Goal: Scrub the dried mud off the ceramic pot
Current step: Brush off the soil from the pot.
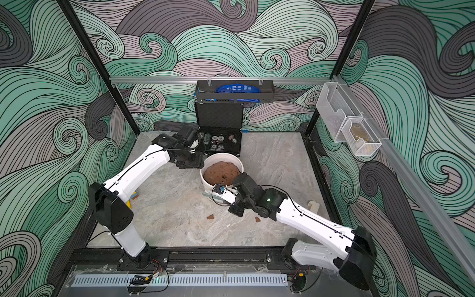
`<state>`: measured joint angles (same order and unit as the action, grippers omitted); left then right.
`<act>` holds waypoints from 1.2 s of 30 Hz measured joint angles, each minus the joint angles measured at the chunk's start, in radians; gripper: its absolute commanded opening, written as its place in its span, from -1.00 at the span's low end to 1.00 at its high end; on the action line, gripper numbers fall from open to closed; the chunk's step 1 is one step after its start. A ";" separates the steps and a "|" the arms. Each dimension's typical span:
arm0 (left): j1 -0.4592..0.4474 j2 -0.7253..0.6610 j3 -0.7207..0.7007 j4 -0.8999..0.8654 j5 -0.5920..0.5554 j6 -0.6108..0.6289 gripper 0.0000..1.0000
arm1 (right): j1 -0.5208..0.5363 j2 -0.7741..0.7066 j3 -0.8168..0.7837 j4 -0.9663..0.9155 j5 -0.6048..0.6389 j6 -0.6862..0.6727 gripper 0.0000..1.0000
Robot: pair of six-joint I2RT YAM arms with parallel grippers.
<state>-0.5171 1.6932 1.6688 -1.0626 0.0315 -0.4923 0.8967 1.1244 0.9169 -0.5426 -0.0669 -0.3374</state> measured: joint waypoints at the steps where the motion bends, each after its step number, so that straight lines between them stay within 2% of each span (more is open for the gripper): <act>1: -0.009 -0.019 -0.018 0.001 -0.003 -0.030 0.29 | -0.002 -0.005 0.000 0.000 -0.005 0.000 -1.00; 9: -0.125 -0.079 -0.127 0.011 -0.076 -0.298 0.23 | -0.005 -0.045 0.000 -0.010 -0.019 0.000 -1.00; 15: -0.198 -0.042 -0.111 0.011 -0.146 -0.405 0.00 | -0.005 -0.045 -0.001 -0.029 -0.020 0.000 -1.00; 21: -0.243 0.060 -0.033 -0.039 -0.216 -0.448 -0.24 | -0.005 -0.047 -0.006 -0.035 -0.020 0.000 -1.00; 26: -0.252 0.091 -0.012 -0.087 -0.261 -0.462 -0.48 | -0.005 -0.047 -0.007 -0.036 -0.019 0.000 -1.00; 36: -0.254 0.126 0.029 -0.129 -0.297 -0.489 -0.74 | -0.005 -0.042 -0.013 -0.037 -0.001 -0.004 -1.00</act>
<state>-0.7708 1.8191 1.6978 -1.1919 -0.2653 -0.9810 0.8913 1.0828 0.9035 -0.5793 -0.0677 -0.3416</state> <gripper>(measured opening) 0.206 0.082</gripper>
